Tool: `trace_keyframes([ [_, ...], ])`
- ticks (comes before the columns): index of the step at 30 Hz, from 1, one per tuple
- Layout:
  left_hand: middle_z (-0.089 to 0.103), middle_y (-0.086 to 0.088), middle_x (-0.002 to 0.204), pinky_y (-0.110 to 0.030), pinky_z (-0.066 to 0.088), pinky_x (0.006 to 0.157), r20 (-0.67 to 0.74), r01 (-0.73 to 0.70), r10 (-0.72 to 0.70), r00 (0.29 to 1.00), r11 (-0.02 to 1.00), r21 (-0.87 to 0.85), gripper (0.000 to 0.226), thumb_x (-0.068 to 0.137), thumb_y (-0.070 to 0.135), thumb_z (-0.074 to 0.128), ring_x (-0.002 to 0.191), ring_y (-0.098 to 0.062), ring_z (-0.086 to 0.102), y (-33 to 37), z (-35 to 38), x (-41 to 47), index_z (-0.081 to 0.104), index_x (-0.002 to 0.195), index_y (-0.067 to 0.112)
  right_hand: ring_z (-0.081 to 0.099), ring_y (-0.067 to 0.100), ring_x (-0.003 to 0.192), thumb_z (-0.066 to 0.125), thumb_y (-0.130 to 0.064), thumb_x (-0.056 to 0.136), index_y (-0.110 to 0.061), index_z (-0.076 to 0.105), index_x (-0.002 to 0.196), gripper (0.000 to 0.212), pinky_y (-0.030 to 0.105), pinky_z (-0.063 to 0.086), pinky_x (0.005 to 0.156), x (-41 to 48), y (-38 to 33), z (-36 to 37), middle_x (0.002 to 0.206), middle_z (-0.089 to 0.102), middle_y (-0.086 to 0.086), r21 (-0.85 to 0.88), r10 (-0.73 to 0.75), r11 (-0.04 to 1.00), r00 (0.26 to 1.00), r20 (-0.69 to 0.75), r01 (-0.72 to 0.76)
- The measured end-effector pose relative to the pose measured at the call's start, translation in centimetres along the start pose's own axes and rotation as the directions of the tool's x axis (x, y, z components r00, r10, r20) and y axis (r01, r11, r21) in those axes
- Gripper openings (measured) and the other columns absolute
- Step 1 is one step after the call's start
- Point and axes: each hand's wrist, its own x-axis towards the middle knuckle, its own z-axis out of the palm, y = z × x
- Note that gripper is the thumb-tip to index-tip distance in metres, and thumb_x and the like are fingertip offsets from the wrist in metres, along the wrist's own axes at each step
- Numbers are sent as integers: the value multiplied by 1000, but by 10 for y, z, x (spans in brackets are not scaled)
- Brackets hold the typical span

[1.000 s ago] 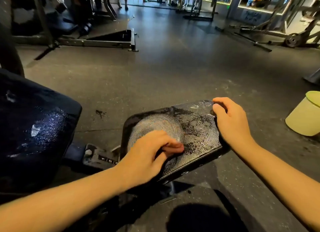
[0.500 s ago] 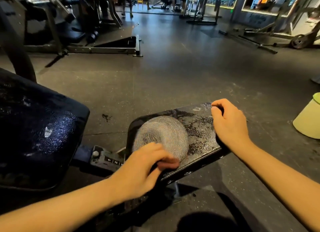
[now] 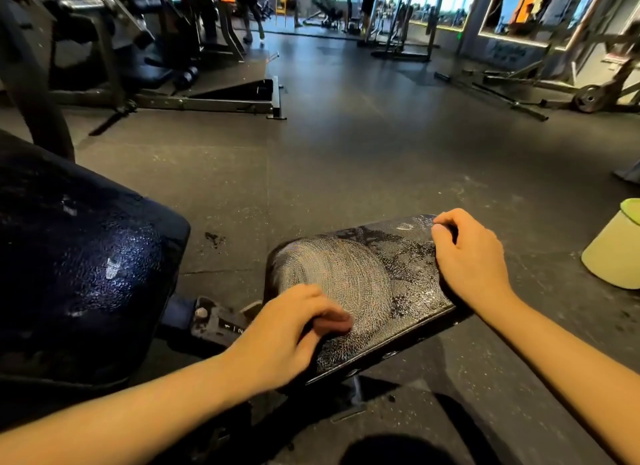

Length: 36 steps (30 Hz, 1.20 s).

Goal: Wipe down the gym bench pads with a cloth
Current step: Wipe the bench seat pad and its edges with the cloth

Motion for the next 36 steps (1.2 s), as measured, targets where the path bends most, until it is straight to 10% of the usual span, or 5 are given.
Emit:
trace_keyframes([
  [7,74,-6,108,-41,51,88,-266,527,-473,840,828,191,26,85,5,62,106,-34,66,-80,-24,77,75,103,20,57,10,70,48,-19,101,-16,63,101,16,35,37,65,1,2,-1,79,65,-5,11,1,1000,1000,-5,-1],
  [15,65,14,101,-20,46,88,109,31,-40,993,996,80,29,86,10,68,98,-7,60,-1,-18,-37,70,109,28,56,23,73,48,-22,100,-15,63,100,16,34,33,67,0,0,0,83,64,-1,-16,12,1000,1000,8,-12],
  [22,76,-5,108,-37,50,85,-293,567,-520,802,817,102,22,91,7,63,106,-31,67,-74,-21,64,77,103,20,55,12,70,49,-20,100,-15,64,103,15,33,33,67,-1,-1,-2,83,65,-3,-6,18,1000,1000,-2,-18],
  [29,65,15,96,-18,45,85,81,134,-141,987,988,82,33,81,6,69,96,-5,61,10,-13,-36,72,103,29,55,5,68,48,-23,100,-17,62,98,15,32,34,62,0,-1,-2,76,63,-9,7,14,1000,1000,-10,-14],
  [36,75,0,108,-34,50,89,-207,531,-502,839,840,115,31,85,1,60,108,-27,66,-63,-21,48,75,103,22,57,16,68,48,-23,101,-16,61,98,15,36,42,63,-2,-1,-2,78,64,-2,-46,-20,999,1000,6,20],
])
